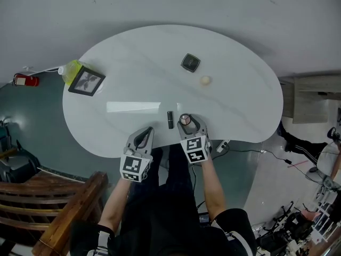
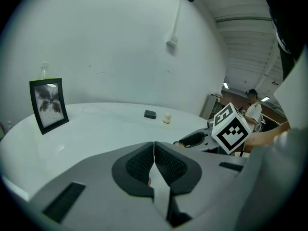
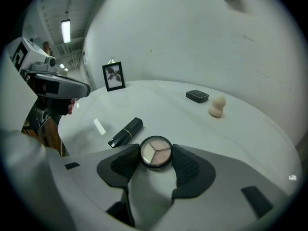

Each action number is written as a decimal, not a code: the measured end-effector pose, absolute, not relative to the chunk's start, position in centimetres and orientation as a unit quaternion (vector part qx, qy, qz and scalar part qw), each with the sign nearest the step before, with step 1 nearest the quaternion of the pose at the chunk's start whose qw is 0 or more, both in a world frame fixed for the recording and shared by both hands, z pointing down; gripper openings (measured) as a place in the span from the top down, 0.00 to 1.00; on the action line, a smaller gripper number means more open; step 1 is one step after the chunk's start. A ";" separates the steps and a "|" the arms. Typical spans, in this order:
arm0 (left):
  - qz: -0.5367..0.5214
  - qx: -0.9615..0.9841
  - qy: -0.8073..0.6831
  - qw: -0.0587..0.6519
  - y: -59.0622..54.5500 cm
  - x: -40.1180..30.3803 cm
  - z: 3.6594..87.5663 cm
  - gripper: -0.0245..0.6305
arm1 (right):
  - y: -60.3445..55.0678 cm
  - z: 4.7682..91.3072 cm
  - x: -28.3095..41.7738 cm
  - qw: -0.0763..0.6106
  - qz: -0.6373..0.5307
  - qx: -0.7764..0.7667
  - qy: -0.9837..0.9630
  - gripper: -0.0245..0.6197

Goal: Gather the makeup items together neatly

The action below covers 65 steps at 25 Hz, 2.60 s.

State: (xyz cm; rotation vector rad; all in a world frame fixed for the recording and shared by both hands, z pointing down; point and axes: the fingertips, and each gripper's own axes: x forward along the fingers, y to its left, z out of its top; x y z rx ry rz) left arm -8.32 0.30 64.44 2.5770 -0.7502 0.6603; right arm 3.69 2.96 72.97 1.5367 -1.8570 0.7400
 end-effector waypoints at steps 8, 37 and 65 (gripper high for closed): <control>0.233 0.916 -0.267 0.188 0.1 -8.8 64.4 0.93 | 2.9 72.7 3.7 0.297 0.274 0.595 -0.695 0.60; 0.152 0.946 -0.269 0.098 -1.7 -9.7 51.0 0.93 | 2.2 54.8 5.4 0.171 0.173 0.695 -0.676 0.77; 0.085 0.961 -0.257 0.048 -1.9 -9.2 42.7 0.93 | 4.1 44.6 5.7 0.116 0.086 0.742 -0.655 0.92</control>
